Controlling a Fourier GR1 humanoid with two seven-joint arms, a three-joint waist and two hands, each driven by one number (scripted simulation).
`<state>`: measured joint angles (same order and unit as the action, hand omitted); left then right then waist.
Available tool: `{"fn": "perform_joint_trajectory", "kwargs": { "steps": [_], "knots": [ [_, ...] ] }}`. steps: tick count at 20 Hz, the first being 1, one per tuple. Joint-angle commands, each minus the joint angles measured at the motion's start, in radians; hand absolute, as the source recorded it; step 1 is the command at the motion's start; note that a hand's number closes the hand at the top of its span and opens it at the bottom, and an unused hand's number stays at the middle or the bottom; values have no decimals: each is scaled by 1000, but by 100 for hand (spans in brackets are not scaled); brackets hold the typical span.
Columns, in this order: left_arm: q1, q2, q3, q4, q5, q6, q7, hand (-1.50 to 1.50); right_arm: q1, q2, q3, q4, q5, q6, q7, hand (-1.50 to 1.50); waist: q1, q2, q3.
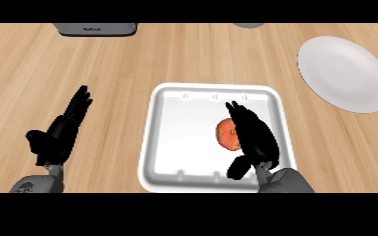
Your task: Pick the squash from the tray and place it in the plate
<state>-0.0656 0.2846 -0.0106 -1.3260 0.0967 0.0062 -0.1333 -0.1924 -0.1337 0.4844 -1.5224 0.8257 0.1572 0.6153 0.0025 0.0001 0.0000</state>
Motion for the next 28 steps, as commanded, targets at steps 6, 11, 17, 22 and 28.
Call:
{"fn": "perform_joint_trajectory", "kwargs": {
  "steps": [6, 11, 17, 22, 28],
  "knots": [
    [4, -29, 44, 22, -42, -49, -15, 0, -35, 50, -95, 179, 64, -18, -131, -150, -1, 0, 0],
    [12, -53, 36, 41, -54, -51, -53, 0, -66, 74, -73, 246, 56, -13, -230, 150, -1, 1, 0],
    [-17, -59, 53, 17, -71, -42, 3, 0, -28, 63, -85, 217, 92, -36, -299, 150, -3, 0, 0],
    [33, -22, 105, -12, -38, -27, -4, 0, 122, -261, -449, 220, -35, -148, -355, 150, -102, -6, 3],
    [83, -37, 91, -18, -50, -28, -40, 0, 194, -529, -813, 341, -174, -245, -501, 150, -89, -4, 5]
  ]
}}
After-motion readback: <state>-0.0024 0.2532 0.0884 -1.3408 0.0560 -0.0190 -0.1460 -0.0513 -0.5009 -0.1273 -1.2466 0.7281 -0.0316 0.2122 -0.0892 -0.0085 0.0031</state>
